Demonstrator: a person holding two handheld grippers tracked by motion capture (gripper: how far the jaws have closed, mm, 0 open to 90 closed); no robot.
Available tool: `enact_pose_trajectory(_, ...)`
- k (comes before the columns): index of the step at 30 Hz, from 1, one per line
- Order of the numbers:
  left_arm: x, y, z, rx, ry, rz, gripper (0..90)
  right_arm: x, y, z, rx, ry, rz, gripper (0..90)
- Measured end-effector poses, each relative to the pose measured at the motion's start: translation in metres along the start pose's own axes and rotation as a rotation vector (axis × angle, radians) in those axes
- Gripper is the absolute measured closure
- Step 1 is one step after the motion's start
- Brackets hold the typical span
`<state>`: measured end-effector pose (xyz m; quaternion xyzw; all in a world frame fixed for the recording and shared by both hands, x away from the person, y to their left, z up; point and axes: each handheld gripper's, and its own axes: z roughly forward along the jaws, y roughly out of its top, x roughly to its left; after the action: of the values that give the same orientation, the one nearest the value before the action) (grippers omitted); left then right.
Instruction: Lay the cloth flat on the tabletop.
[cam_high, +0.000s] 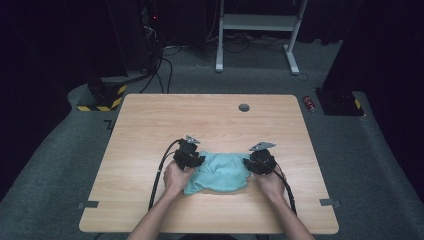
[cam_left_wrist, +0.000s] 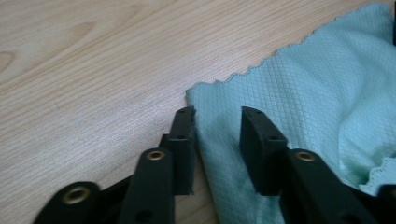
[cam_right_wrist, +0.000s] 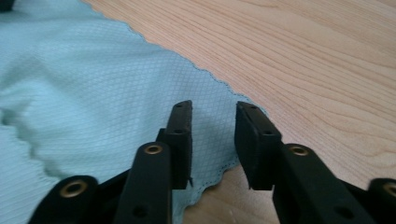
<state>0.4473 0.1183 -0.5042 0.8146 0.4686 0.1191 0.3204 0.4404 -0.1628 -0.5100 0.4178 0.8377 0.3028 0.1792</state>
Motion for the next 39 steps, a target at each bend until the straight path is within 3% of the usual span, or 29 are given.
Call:
enact_pose_trajectory(2, 0.001, 0.000, 0.001, 0.003, 0.003, 0.004, 71.6, 0.000, 0.000, 0.001, 0.003, 0.008, 0.002, 72.8)
enact_pose_trajectory(4, 0.004, -0.001, 0.002, 0.011, -0.008, 0.002, 80.7, 0.000, 0.001, 0.001, 0.010, 0.014, -0.016, 84.9)
enact_pose_trajectory(6, 0.007, -0.001, 0.000, 0.004, -0.019, 0.005, 88.4, 0.001, 0.003, 0.002, 0.019, 0.003, -0.038, 89.5)
enact_pose_trajectory(10, 0.010, 0.002, -0.013, -0.080, -0.032, -0.003, 89.4, -0.001, 0.008, 0.000, 0.023, 0.004, -0.056, 90.0)
enact_pose_trajectory(15, 0.005, 0.014, -0.031, -0.155, -0.008, 0.038, 89.4, -0.004, 0.018, -0.014, -0.035, -0.003, -0.058, 90.0)
enact_pose_trajectory(17, -0.006, 0.023, -0.038, -0.187, -0.020, 0.076, 89.1, 0.000, 0.025, -0.024, -0.081, 0.003, -0.074, 90.0)
enact_pose_trajectory(19, -0.014, 0.024, -0.034, -0.167, -0.041, 0.102, 88.8, 0.005, 0.028, -0.024, -0.090, 0.011, -0.088, 90.0)
enact_pose_trajectory(23, -0.028, 0.014, -0.009, -0.050, -0.073, 0.178, 86.0, 0.015, 0.024, -0.015, -0.079, 0.060, -0.129, 90.0)
enact_pose_trajectory(25, -0.034, 0.008, 0.001, 0.000, -0.109, 0.181, 82.6, 0.023, 0.019, -0.009, -0.050, 0.093, -0.172, 89.8)
enact_pose_trajectory(28, -0.034, 0.005, 0.000, -0.005, -0.134, 0.158, 76.5, 0.036, 0.009, -0.001, -0.008, 0.115, -0.224, 89.6)
enact_pose_trajectory(30, -0.031, 0.005, -0.004, -0.025, -0.141, 0.139, 72.4, 0.038, 0.006, 0.000, 0.000, 0.121, -0.217, 89.5)
enact_pose_trajectory(31, -0.023, 0.006, -0.016, -0.070, -0.132, 0.109, 70.1, 0.035, 0.003, 0.001, -0.014, 0.138, -0.202, 87.8)
enact_pose_trajectory(32, -0.023, 0.006, -0.016, -0.070, -0.132, 0.109, 68.5, 0.035, 0.003, 0.001, -0.014, 0.138, -0.202, 87.8)
enact_pose_trajectory(34, -0.014, 0.006, -0.027, -0.101, -0.094, 0.075, 67.2, 0.032, 0.002, -0.001, -0.032, 0.143, -0.176, 82.6)
enact_pose_trajectory(35, -0.003, 0.006, -0.032, -0.106, -0.063, 0.036, 64.2, 0.031, 0.001, -0.005, -0.050, 0.135, -0.164, 79.9)
enact_pose_trajectory(36, 0.001, 0.005, -0.032, -0.100, -0.061, 0.011, 63.7, 0.030, 0.000, -0.006, -0.055, 0.132, -0.160, 78.8)
enact_pose_trajectory(39, 0.006, 0.005, -0.025, -0.072, -0.058, -0.015, 60.2, 0.031, -0.002, -0.006, -0.059, 0.113, -0.159, 76.3)
